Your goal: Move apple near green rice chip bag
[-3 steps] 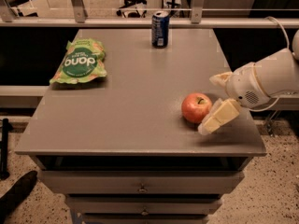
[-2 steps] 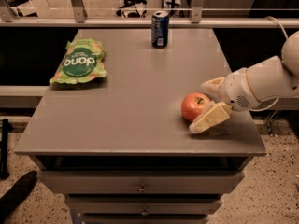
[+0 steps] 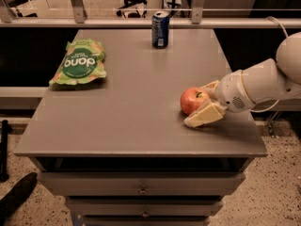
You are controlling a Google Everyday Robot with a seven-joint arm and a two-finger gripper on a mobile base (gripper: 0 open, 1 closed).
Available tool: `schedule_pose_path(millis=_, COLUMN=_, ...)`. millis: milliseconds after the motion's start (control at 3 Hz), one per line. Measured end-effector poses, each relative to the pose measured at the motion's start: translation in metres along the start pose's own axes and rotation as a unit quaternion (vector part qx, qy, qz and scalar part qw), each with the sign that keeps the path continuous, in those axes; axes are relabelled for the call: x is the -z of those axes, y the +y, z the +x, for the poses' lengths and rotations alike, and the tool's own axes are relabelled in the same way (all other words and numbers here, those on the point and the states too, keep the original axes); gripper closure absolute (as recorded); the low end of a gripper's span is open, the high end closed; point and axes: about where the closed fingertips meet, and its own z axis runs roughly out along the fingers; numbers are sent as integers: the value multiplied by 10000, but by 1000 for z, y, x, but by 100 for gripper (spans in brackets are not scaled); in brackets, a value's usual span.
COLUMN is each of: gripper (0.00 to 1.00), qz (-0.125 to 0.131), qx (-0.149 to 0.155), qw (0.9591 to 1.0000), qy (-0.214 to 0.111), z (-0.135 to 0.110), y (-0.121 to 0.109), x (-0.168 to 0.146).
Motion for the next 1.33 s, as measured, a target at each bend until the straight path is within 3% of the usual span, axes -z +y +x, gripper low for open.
schedule_pose_path(millis=333, gripper=93, qz=3, qx=5, qw=10000, qy=-3, z=-1, y=0, x=1)
schedule_pose_path(millis=667, gripper=100, qz=124, qx=177, qw=9997, qy=-94, z=-19, y=-12, x=15)
schedule_pose_path(millis=1000, gripper=100, qz=395, qx=577, qw=9972, qy=-250, z=-57, y=-32, x=45)
schedule_pose_path(millis=1333, gripper=100, qz=395, qx=578, qw=9972, qy=-250, z=-57, y=-32, x=45)
